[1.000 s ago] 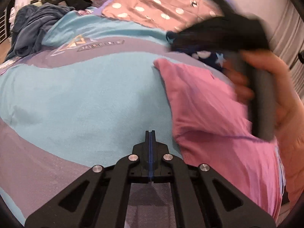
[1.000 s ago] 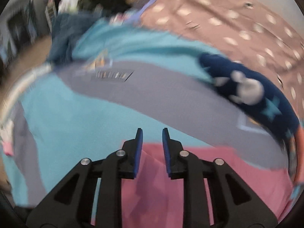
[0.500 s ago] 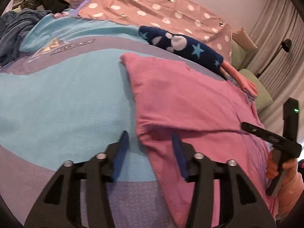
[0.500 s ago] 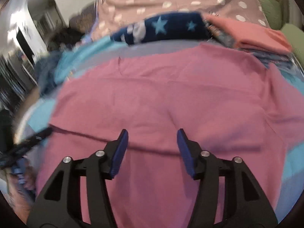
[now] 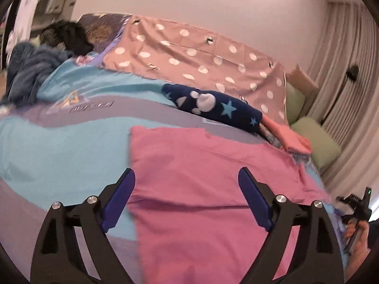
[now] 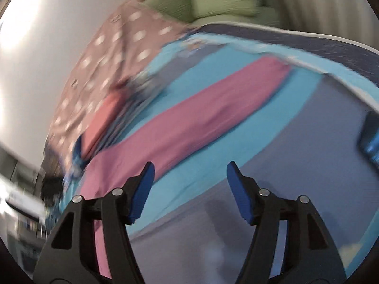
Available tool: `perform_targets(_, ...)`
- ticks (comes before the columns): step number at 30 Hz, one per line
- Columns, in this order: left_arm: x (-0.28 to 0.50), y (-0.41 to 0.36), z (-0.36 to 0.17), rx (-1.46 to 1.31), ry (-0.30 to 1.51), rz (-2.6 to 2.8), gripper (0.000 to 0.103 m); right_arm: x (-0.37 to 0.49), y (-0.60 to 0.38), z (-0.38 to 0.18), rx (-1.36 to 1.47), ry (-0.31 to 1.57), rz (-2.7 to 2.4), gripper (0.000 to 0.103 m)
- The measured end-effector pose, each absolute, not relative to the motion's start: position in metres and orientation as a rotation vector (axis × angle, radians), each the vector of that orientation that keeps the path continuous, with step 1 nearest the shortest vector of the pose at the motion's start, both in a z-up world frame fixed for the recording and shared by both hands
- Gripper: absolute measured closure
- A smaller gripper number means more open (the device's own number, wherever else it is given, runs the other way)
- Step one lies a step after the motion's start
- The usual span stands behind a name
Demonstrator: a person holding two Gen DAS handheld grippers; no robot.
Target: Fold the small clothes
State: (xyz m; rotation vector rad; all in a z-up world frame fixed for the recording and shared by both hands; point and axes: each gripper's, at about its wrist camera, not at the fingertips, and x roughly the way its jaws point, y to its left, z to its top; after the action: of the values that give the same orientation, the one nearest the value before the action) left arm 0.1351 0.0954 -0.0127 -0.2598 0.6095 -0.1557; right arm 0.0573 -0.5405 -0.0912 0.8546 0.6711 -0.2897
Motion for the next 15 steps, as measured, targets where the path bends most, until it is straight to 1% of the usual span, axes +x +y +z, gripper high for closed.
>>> perform_targets(3, 0.148, 0.057, -0.01, -0.14, 0.65, -0.175, 0.012, 0.065, -0.57, -0.107, 0.901, 0.674, -0.33, 0.037)
perform_targets(5, 0.155, 0.04, -0.014, -0.116, 0.687, -0.195, 0.007, 0.078, -0.585, -0.121, 0.939, 0.694, -0.352, 0.029)
perform_targets(7, 0.162, 0.024, -0.021, -0.1, 0.722, -0.204, 0.003, 0.087, -0.601, -0.132, 0.975, 0.691, -0.382, 0.027)
perform_targets(10, 0.172, 0.008, -0.032, -0.07, 0.764, -0.193, 0.002, 0.105, -0.622, -0.142, 0.975, 0.678, -0.395, 0.021)
perform_targets(15, 0.187, -0.01, -0.043, -0.047, 0.808, -0.176, 0.002, 0.12, -0.645, -0.149, 0.991, 0.646, -0.427, 0.02)
